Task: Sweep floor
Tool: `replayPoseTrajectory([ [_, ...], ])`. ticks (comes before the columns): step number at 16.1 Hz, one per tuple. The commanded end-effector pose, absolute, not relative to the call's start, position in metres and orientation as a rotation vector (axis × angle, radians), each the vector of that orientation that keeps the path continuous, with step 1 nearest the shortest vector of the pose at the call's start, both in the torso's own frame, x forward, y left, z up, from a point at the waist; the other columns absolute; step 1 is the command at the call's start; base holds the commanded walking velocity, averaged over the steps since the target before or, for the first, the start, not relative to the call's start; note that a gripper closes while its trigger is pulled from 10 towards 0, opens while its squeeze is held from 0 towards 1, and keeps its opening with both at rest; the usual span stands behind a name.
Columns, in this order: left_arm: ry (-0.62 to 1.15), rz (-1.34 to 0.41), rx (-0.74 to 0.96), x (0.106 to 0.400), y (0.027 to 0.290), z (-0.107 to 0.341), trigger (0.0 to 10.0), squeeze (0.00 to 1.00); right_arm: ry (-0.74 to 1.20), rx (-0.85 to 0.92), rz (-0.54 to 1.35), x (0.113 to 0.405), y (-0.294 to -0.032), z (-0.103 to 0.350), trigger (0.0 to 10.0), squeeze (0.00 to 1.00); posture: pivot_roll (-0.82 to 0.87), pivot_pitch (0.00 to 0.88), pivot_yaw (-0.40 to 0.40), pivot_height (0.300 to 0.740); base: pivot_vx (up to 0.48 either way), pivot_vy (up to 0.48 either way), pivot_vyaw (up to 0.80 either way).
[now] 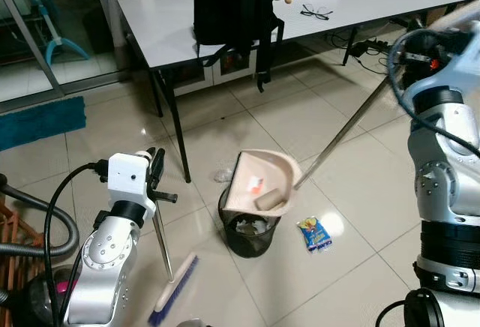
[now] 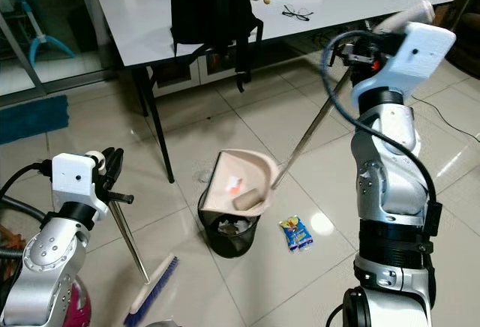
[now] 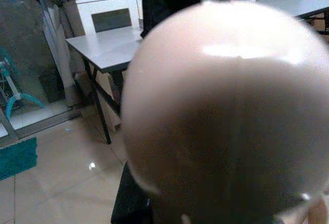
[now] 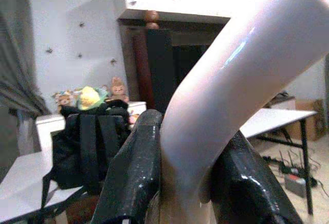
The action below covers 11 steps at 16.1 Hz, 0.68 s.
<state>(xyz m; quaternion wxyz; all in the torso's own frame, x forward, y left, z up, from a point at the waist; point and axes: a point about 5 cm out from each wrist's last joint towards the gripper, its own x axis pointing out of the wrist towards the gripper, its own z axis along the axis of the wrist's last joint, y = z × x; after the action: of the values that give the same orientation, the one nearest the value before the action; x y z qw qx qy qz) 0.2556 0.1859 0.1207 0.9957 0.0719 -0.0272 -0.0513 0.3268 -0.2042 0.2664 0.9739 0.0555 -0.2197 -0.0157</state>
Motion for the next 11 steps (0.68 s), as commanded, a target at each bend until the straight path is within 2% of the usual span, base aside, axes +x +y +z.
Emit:
replayPoseTrajectory([
  [1, -0.068, -0.111, 0.151, 0.256, 0.184, 0.124, 10.0, 0.00, -0.564, 0.070, 0.057, 0.318, -0.192, 0.284, 10.0, 0.00, 0.03, 0.021, 0.020, 0.740, 0.000, 0.000, 0.00],
  [4, -0.068, -0.115, 0.149, 0.256, 0.183, 0.124, 10.0, 0.00, -0.635, -0.011, 0.225, 0.310, -0.166, 0.284, 10.0, 0.00, 0.03, 0.020, 0.018, 0.740, 0.000, 0.000, 0.00],
  [8, -0.066, -0.120, 0.148, 0.256, 0.182, 0.124, 10.0, 0.00, -0.641, -0.231, 0.503, 0.295, -0.121, 0.264, 10.0, 0.00, 0.03, 0.022, 0.020, 0.740, 0.000, 0.000, 0.00],
  [9, -0.065, -0.122, 0.149, 0.256, 0.182, 0.124, 10.0, 0.00, -0.627, -0.340, 0.606, 0.289, -0.106, 0.252, 10.0, 0.00, 0.03, 0.023, 0.021, 0.740, 0.000, 0.000, 0.00],
  [11, -0.064, -0.124, 0.149, 0.256, 0.181, 0.124, 10.0, 0.00, -0.623, -0.397, 0.662, 0.285, -0.098, 0.244, 10.0, 0.00, 0.03, 0.022, 0.021, 0.740, 0.000, 0.000, 0.00],
])
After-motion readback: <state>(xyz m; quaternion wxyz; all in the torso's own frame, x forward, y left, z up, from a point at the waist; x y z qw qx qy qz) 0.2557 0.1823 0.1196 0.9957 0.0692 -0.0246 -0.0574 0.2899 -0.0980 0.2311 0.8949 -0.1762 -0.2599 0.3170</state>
